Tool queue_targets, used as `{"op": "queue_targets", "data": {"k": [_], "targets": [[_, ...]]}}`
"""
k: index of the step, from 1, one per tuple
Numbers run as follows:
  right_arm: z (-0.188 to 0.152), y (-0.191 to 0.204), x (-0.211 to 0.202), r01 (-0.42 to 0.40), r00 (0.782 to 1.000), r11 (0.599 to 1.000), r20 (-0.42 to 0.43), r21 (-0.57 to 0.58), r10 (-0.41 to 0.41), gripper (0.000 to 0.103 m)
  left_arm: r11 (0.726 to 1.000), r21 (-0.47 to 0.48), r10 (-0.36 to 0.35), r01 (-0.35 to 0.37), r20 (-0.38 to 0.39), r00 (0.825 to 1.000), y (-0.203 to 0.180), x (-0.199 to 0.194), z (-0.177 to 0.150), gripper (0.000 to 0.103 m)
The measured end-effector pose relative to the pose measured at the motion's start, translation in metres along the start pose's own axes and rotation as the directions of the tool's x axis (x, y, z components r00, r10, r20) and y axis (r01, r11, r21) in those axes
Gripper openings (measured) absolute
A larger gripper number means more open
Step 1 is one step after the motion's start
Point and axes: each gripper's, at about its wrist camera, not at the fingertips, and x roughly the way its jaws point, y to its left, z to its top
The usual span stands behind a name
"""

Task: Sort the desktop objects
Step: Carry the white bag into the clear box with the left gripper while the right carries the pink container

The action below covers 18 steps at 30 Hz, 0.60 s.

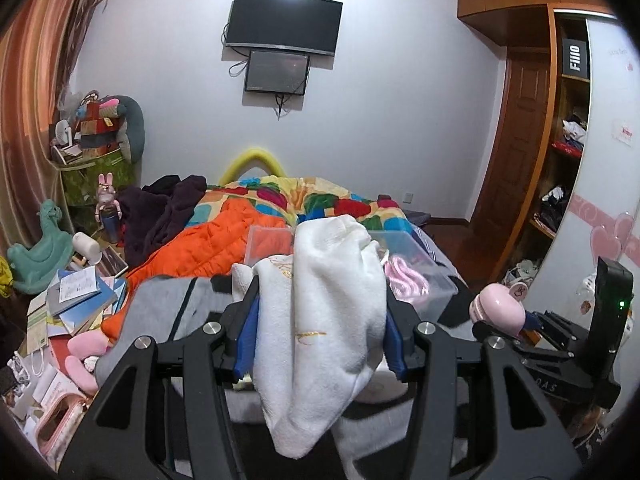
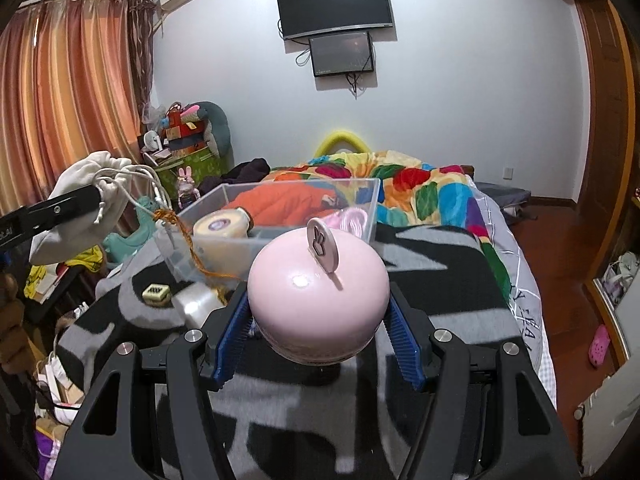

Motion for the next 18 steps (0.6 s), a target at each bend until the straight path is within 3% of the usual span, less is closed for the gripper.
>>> {"op": "queue_targets", "data": {"k": [9, 18], "targets": [[0.022, 0.008, 0.026, -0.006, 1.000, 1.000, -0.012, -0.023, 0.005, 0.060, 0.994, -0.083, -0.078, 0.076, -0.023, 0.997, 0.020, 0.030, 0.019, 0.051], [0.045, 0.009, 0.054, -0.034, 0.998, 0.999, -0.049, -0.022, 0.033, 0.060, 0.994, -0.097, -0.063, 0.058, -0.047, 0.997, 0.036, 0.065, 0.035, 0.051]]}}
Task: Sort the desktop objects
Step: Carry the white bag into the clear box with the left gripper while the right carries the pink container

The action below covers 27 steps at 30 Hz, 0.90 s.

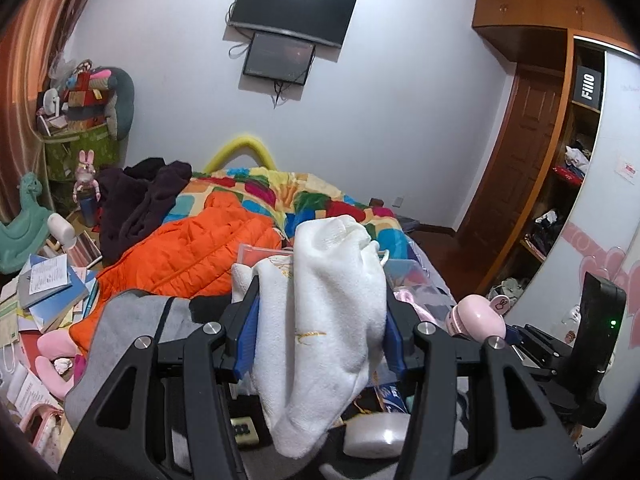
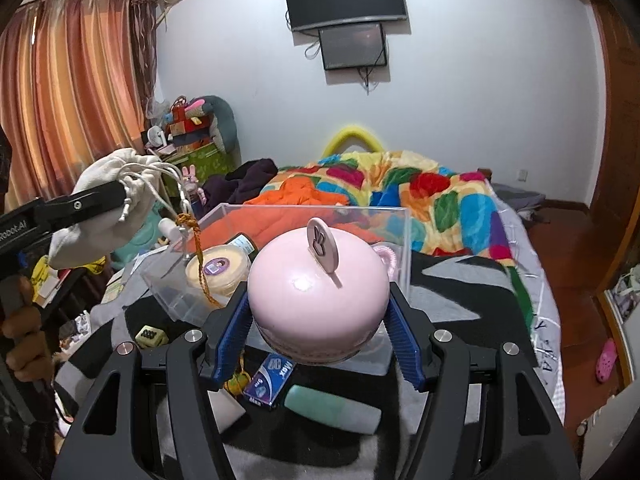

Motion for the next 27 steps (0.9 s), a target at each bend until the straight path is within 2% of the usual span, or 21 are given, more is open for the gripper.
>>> {"op": "queue_targets", "data": {"k": [6, 10, 16, 23, 27], "targets": [[0.008, 0.001, 0.017, 0.002, 1.000, 1.000, -0.029, -0.016, -0.002, 0.060, 0.999, -0.037, -0.021, 0.019, -0.038, 0.999, 0.016, 0.025, 0.004, 0.051], [0.010, 0.002, 0.029, 0.035, 0.998, 0.999, -0.041, -0.034, -0.037, 0.060, 0.993, -0.107, -0.053, 0.045, -0.072, 0.996, 0.027, 0.046, 0.004, 0.051], [0.012, 0.000, 0.040, 0.046, 0.997, 0.998, -0.067, -0.036, -0.048, 0.060, 0.990, -0.141, -0.015, 0.004, -0.075, 0.997, 0.039, 0.070, -0.003, 0.051], [0.014, 0.010, 0.058, 0.058, 0.993, 0.995, -0.099, -0.081, -0.066, 0.060, 0.977, -0.202, -0.089, 0.064, -0.116, 0.989, 0.056, 0.088, -0.011, 0.051], [0.011, 0.016, 0.070, 0.056, 0.992, 0.996, -0.110, -0.071, -0.063, 0.060, 0.979, -0.187, -0.109, 0.086, -0.115, 0.987, 0.055, 0.084, -0.014, 0.056]]}}
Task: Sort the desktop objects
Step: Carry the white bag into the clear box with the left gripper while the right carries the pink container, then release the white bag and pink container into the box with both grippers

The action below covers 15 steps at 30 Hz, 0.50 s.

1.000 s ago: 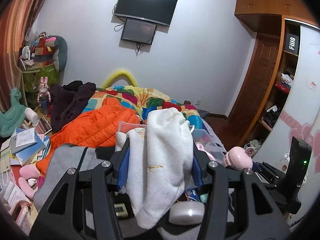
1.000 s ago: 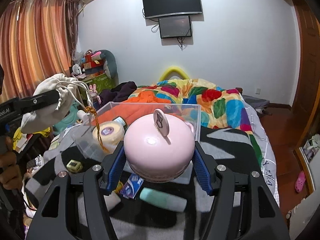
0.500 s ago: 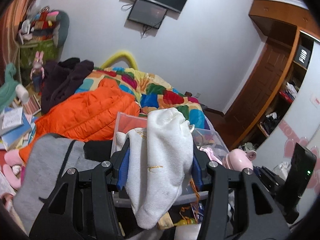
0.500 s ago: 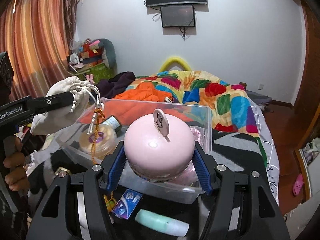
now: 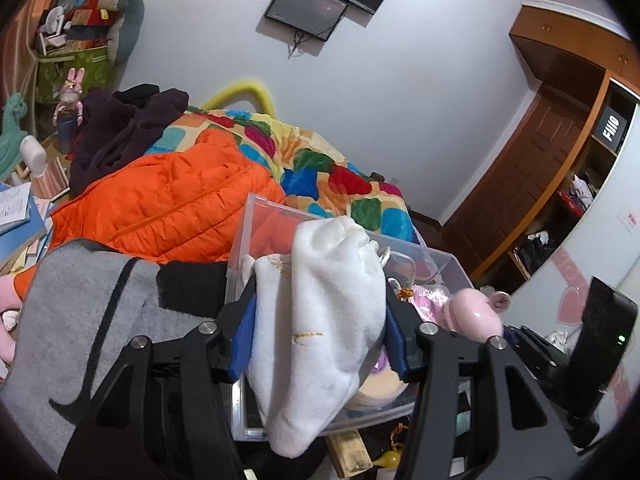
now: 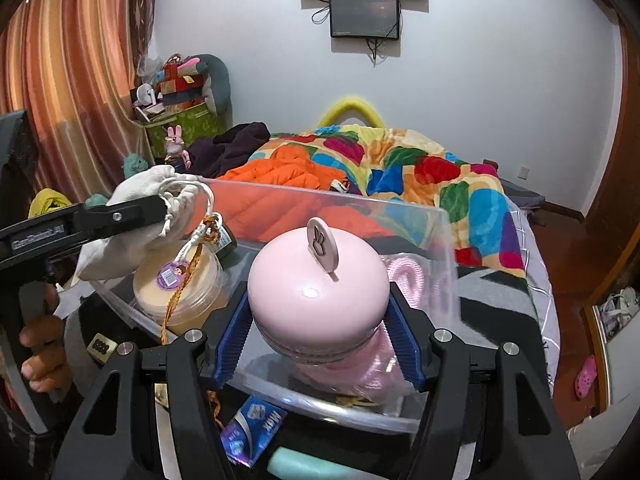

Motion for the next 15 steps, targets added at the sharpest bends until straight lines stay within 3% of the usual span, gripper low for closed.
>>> {"op": "queue_targets", "data": {"k": [9, 15], "targets": [[-0.003, 0.016, 0.000, 0.018, 1.000, 0.998, 0.017, -0.059, -0.017, 0.061, 0.999, 0.036, -0.004, 0.003, 0.014, 1.000, -0.004, -0.004, -0.007, 0.062], [-0.008, 0.022, -0.013, 0.049, 0.998, 0.994, 0.042, -0.096, -0.045, 0.062, 0.995, 0.093, 0.046, -0.049, 0.032, 0.998, -0.016, -0.006, -0.012, 0.068]]}}
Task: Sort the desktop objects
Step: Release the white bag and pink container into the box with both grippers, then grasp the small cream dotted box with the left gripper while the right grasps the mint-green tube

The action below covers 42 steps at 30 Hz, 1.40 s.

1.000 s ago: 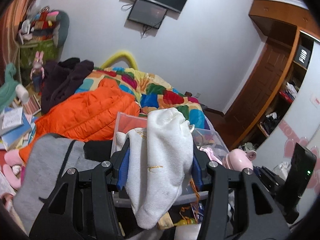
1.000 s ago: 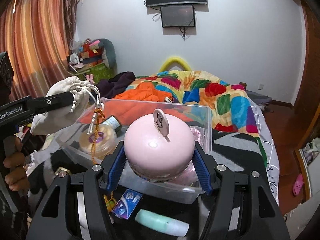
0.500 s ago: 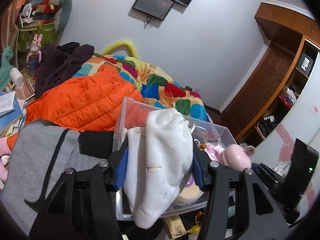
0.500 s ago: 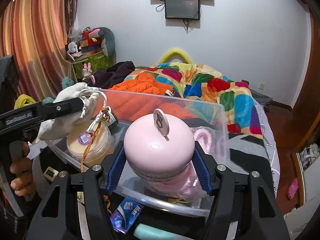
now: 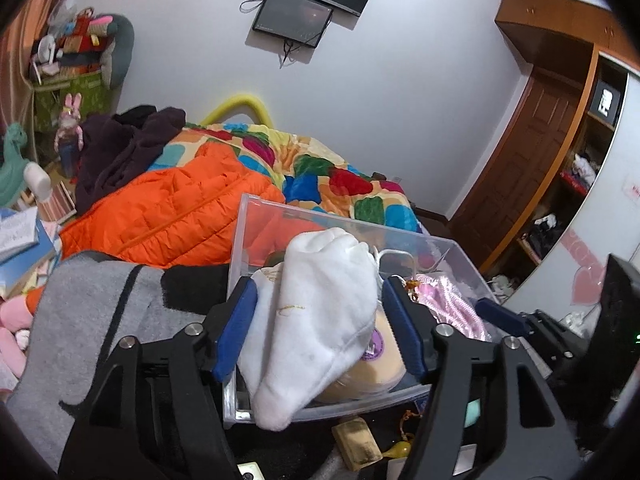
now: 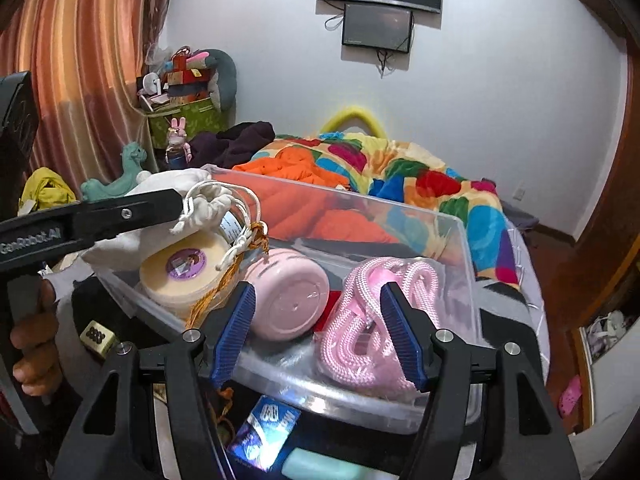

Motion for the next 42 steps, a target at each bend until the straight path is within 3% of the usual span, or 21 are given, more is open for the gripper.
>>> {"op": "queue_targets", "data": {"k": [7, 10, 14, 21, 42], "targets": [[-0.008, -0.007, -0.022, -0.007, 1.000, 1.000, 0.016, 0.028, 0.007, 0.067, 0.998, 0.055, 0.034, -0.035, 0.021, 0.999, -0.018, -0.015, 0.001, 0.070], [-0.012, -0.008, -0.029, 0.007, 1.000, 1.000, 0.016, 0.031, -0.007, 0.069, 0.996, 0.058, 0.066, -0.068, 0.035, 0.997, -0.022, -0.025, -0.001, 0.071], [-0.018, -0.011, -0.039, -0.001, 1.000, 0.999, 0.009, 0.046, 0.000, 0.069, 0.998, 0.045, 0.047, -0.048, 0.020, 0.999, -0.022, -0.036, -0.004, 0.071], [-0.031, -0.012, -0.056, 0.006, 1.000, 0.998, 0.018, 0.056, -0.007, 0.075, 0.996, 0.035, 0.085, -0.085, 0.008, 0.996, -0.021, -0.058, -0.012, 0.071], [-0.071, -0.015, -0.072, 0.032, 0.999, 0.995, -0.012, 0.099, -0.031, 0.075, 0.958, 0.161, 0.247, -0.235, -0.055, 0.967, -0.009, -0.080, -0.051, 0.071]]}}
